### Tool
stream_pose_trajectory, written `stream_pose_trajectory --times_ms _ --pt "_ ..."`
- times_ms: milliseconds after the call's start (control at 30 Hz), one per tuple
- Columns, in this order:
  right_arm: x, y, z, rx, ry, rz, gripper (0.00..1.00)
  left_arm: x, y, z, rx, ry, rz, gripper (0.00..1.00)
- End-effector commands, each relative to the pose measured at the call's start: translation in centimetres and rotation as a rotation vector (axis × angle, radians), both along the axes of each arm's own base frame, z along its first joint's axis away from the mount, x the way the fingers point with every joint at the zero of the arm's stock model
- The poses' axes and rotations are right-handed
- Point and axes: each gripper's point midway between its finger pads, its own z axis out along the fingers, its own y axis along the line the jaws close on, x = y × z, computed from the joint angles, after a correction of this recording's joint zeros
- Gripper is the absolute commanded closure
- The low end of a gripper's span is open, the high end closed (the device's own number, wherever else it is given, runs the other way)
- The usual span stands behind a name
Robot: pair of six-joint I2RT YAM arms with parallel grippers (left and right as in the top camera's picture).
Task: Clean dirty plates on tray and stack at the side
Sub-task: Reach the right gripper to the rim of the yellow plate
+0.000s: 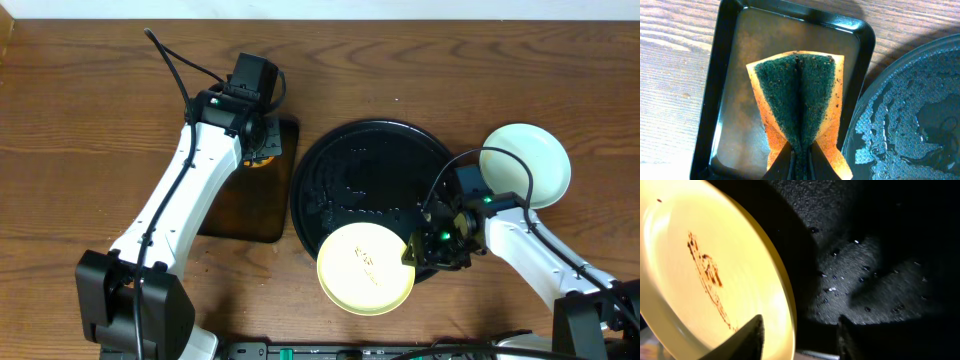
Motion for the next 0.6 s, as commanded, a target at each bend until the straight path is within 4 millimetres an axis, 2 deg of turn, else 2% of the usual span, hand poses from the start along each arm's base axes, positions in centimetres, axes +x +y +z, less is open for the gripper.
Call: stream_pose_trajectory --times_ms 0,67,167,567 --pt "-0.33 0.77 -0.29 0.026 0.022 -0.026 0.66 -0.04 0.33 0.35 0.006 -0.01 0.013 0.93" --pt "-0.12 0.77 -0.49 0.024 0.015 -0.039 0.8 -0.03 0.35 0.35 0.006 -0.01 0.013 0.93" --pt "0.09 0.65 -0.67 0.015 0.004 -0.045 0.89 -0.03 0.35 0.35 0.006 -0.01 0.013 0.93" --pt "-0.33 0.58 -0.99 0.007 0.022 -0.06 0.91 -0.03 0.34 0.35 0.006 -0.01 0.013 0.92"
